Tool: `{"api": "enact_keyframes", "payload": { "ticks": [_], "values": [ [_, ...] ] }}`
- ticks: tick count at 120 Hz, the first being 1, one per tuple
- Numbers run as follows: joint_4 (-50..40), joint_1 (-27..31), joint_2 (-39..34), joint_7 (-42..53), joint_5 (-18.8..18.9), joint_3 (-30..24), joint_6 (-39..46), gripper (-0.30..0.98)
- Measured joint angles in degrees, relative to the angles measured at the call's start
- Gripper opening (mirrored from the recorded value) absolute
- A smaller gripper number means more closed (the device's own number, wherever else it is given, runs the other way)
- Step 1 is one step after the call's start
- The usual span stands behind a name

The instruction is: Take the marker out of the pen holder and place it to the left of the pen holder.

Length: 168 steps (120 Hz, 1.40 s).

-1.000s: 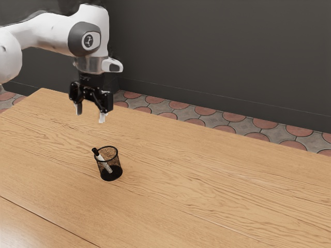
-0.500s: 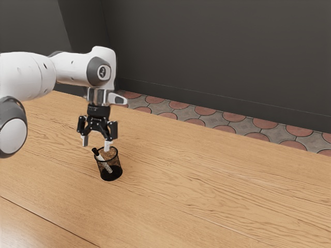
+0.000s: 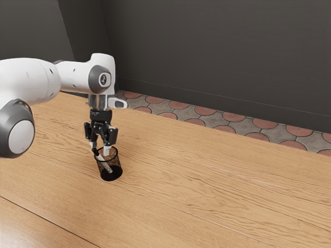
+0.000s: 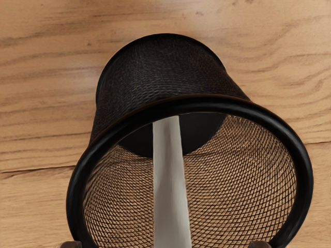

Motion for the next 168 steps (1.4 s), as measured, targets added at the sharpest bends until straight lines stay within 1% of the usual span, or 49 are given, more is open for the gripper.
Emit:
{"api": "enact_keyframes", "payload": {
  "ticks": [8, 12, 13, 23, 27, 43, 56, 64, 73, 85, 90, 97, 106, 128, 140, 159, 168],
  "values": [
    [-0.26, 0.01, -0.09, 0.44, 0.12, 0.05, 0.37, 0.35],
    [-0.46, -0.03, -0.12, 0.63, 0.18, 0.1, 0.5, 0.38],
    [-0.57, -0.08, -0.15, 0.66, 0.21, 0.12, 0.53, 0.4],
    [-1.63, -0.41, -0.93, 0.98, 0.35, 0.3, 0.76, 0.38],
    [-2.06, -0.48, -1.17, 1.02, 0.44, 0.37, 0.79, 0.36],
    [-2.92, -0.64, -1.55, 0.88, 0.77, 0.46, 0.81, 0.34],
    [-3.76, -1.33, -2.31, 0.33, 0.93, 0.61, 0.8, 0.36],
    [-4.23, -1.44, -2.56, -0.04, 0.93, 0.65, 0.78, 0.28],
    [-4.71, -1.44, -2.74, -0.64, 1.01, 0.71, 0.74, 0.3],
    [-4.88, -1.39, -2.8, -1.42, 1.01, 0.78, 0.57, 0.23],
    [-4.9, -1.38, -2.95, -1.71, 1.01, 0.84, 0.43, 0.18],
    [-4.91, -1.38, -3.29, -2.06, 0.96, 1.11, 0.15, 0.09],
    [-4.91, -1.44, -3.42, -2.47, 0.96, 1.21, -0.19, 0.02],
    [-4.71, -1.41, -3.71, -3.23, 1.26, 1.22, -0.76, -0.04],
    [-4.44, -1.37, -6.6, -3.53, 1.93, 1.51, -1.87, -0.07],
    [-3.54, -1.34, -15.88, -3.94, 4.31, 1.82, -5.69, -0.09],
    [-2.61, -0.37, -17.47, -3.6, 5.14, 1.91, -6.72, -0.09]
  ]
}}
